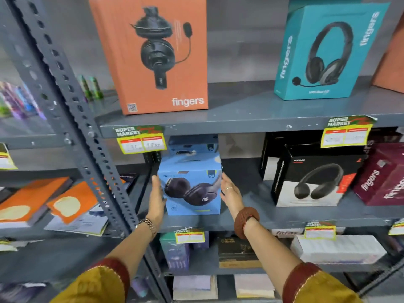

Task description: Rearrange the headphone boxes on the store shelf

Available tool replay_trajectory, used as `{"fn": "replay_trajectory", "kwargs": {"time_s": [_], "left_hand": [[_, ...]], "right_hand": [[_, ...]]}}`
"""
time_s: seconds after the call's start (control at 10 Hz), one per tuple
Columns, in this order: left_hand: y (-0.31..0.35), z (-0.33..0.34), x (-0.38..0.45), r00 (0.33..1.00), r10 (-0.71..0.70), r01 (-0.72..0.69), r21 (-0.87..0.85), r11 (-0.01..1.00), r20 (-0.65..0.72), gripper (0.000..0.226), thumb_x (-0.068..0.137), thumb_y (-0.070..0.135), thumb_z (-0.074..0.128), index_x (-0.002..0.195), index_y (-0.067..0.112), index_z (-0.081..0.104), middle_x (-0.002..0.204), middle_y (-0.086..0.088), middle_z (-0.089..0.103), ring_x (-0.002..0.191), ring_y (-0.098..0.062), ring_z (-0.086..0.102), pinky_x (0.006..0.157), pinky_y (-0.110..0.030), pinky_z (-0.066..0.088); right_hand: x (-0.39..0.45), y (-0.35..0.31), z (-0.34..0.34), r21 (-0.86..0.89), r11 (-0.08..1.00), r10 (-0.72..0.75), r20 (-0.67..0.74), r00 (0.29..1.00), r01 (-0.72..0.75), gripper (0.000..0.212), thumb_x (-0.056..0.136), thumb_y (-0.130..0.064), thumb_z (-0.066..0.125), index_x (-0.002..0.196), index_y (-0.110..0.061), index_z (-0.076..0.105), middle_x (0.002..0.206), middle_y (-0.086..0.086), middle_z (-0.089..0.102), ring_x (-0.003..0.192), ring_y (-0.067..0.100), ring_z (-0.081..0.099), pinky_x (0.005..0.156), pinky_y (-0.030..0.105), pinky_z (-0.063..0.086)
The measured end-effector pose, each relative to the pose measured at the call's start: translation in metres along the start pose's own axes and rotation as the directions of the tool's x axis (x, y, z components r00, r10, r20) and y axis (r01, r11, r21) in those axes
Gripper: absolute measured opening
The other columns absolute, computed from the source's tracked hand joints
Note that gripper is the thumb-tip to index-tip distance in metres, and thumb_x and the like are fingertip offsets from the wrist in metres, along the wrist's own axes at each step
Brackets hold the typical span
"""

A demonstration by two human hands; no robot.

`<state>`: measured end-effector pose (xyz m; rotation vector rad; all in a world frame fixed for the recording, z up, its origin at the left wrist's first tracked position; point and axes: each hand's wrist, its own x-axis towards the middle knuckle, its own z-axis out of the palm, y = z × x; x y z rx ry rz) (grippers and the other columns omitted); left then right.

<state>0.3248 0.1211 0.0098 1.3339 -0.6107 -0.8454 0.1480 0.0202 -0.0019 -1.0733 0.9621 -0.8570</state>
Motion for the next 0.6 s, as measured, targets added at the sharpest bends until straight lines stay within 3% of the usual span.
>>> {"fn": "replay_trajectory", "kwargs": {"time_s": [0.2, 0.4, 0.6], "left_hand": [[-0.009, 0.001, -0.002, 0.999, 0.048, -0.048, -0.018, 0.999, -0.004, 0.058, 0.097, 0.049, 0.020, 0.150, 0.026, 0.017, 0.160, 0.003, 0.019, 0.146, -0.018, 0.021, 0.121, -0.046, 0.017], [-0.008, 0.002, -0.002, 0.999, 0.012, -0.012, 0.006, 1.000, 0.052, 0.061, 0.094, 0.056, 0.021, 0.149, 0.029, 0.022, 0.158, 0.003, 0.024, 0.145, -0.017, 0.025, 0.121, -0.045, 0.018], [-0.006, 0.000, -0.007, 0.994, 0.070, -0.075, 0.054, 0.996, 0.081, 0.052, 0.092, 0.061, 0.020, 0.138, 0.045, 0.037, 0.146, 0.014, 0.045, 0.138, -0.010, 0.037, 0.112, -0.033, 0.036]], "right_hand": [[0.004, 0.002, 0.001, 0.019, 1.000, -0.008, -0.046, 0.999, 0.009, 0.043, 0.092, -0.024, 0.042, 0.134, -0.028, 0.049, 0.143, -0.002, 0.049, 0.124, 0.017, 0.049, 0.102, 0.027, 0.037], [0.013, 0.000, -0.005, 0.000, 1.000, -0.014, -0.057, 0.998, 0.014, 0.047, 0.090, -0.017, 0.040, 0.134, -0.029, 0.050, 0.143, -0.002, 0.050, 0.128, 0.018, 0.049, 0.111, 0.035, 0.036], [-0.006, -0.004, -0.007, -0.077, 0.996, -0.052, -0.046, 0.998, 0.048, 0.044, 0.095, -0.033, 0.036, 0.139, -0.032, 0.040, 0.150, -0.005, 0.041, 0.137, 0.017, 0.038, 0.117, 0.039, 0.027]]}}
